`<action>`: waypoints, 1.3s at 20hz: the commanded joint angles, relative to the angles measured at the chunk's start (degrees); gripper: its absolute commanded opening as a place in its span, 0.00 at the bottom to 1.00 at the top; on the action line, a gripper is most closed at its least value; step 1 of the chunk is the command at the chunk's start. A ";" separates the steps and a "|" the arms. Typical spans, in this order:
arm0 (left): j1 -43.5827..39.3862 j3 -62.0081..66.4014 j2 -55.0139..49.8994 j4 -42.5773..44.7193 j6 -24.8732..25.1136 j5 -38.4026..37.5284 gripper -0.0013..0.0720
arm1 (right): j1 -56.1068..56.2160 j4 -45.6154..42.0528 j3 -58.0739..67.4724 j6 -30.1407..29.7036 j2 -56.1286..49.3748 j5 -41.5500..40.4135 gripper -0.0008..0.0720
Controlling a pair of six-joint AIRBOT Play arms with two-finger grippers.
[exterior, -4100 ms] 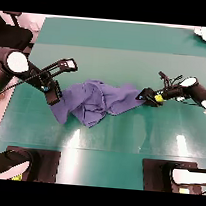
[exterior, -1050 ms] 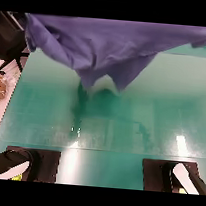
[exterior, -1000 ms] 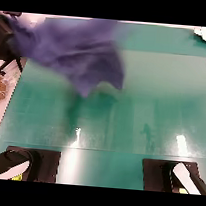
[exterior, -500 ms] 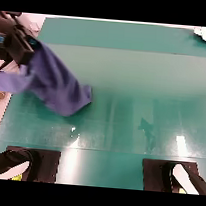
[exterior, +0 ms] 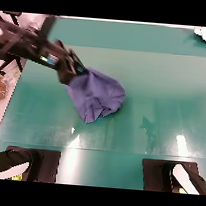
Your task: Fold the shirts.
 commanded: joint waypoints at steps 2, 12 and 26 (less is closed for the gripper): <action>-6.97 -7.89 -5.20 -6.08 0.37 7.15 0.05 | -3.13 -0.11 -0.09 -1.46 -0.04 0.63 0.03; -6.64 -8.07 -7.63 -5.16 -0.07 6.08 0.97 | -4.20 -3.15 -0.09 -2.67 -0.09 1.33 0.03; 19.71 -21.88 -8.66 2.89 34.36 12.63 0.97 | 1.05 -4.39 -0.13 -10.84 -9.53 9.64 0.63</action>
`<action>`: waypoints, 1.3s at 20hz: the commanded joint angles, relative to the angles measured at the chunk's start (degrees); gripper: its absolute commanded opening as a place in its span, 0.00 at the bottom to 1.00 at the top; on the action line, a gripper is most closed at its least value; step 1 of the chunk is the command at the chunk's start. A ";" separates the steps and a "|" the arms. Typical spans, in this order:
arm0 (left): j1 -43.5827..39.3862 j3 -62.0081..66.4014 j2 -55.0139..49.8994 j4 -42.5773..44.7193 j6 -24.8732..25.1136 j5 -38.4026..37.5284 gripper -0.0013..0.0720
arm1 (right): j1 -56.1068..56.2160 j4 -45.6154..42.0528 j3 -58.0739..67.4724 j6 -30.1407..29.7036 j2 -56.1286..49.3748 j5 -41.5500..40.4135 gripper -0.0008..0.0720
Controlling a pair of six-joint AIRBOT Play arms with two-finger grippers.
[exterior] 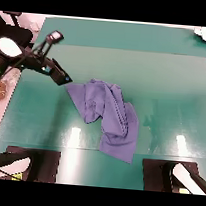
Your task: Fold the shirts.
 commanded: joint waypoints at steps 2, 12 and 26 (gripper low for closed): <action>0.96 -3.06 -7.65 -5.99 30.64 1.53 0.97 | 5.27 0.07 -0.02 -4.48 -5.86 4.72 0.63; 0.94 -2.99 -19.39 -26.38 57.86 7.30 0.97 | 11.02 0.02 0.02 -6.14 -9.92 4.63 0.63; -4.15 -2.19 -24.04 -27.85 53.09 13.53 0.95 | 11.02 0.04 0.02 -6.75 -9.92 4.96 0.63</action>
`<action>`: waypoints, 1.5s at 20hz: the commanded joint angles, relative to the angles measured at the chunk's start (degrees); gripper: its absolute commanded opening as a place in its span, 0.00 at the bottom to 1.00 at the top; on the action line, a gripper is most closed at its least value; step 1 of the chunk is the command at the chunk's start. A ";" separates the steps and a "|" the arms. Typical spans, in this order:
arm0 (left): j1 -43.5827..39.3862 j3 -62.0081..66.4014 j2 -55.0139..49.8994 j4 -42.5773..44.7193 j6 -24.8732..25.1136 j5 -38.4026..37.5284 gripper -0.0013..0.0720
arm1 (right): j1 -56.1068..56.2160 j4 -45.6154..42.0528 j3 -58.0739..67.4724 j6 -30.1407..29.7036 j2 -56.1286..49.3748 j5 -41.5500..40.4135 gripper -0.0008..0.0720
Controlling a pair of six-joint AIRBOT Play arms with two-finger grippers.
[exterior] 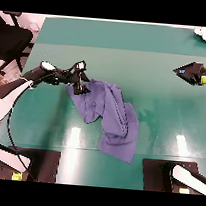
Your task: Fold the shirts.
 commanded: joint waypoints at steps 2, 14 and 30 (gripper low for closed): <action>-0.37 0.04 -0.22 1.73 -1.49 1.20 0.95 | 0.00 0.00 0.02 0.00 -0.04 0.39 0.63; -0.35 1.53 3.56 3.10 -4.63 -2.93 0.05 | 0.00 -0.59 0.02 0.02 -0.04 2.51 0.62; -0.37 4.11 43.06 56.15 -59.17 -30.73 0.05 | 13.16 -4.57 -13.92 5.70 -0.04 0.37 0.62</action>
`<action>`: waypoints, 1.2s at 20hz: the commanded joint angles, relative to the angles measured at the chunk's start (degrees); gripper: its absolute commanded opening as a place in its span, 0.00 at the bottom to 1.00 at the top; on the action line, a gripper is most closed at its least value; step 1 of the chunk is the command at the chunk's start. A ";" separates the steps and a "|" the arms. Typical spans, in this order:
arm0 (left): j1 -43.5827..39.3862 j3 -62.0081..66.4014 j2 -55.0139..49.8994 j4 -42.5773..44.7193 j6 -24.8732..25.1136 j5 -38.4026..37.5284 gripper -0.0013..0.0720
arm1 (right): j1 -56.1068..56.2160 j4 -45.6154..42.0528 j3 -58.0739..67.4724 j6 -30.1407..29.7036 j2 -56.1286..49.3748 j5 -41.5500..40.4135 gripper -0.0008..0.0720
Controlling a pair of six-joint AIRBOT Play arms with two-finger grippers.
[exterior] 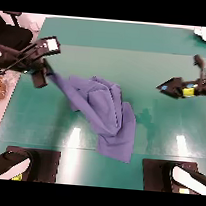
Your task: Fold the shirts.
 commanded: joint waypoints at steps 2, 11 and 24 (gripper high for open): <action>0.00 -0.11 4.44 7.56 -16.20 -16.46 0.05 | 8.59 0.04 -8.90 0.17 -0.07 -7.39 0.62; 0.00 -0.11 4.42 13.00 -25.86 -20.52 0.05 | 17.73 -0.09 -5.88 0.11 -13.66 -15.26 0.62; 0.00 -0.11 4.42 12.22 -25.86 -18.86 0.05 | 23.08 5.14 0.24 -9.31 -22.93 -10.80 0.26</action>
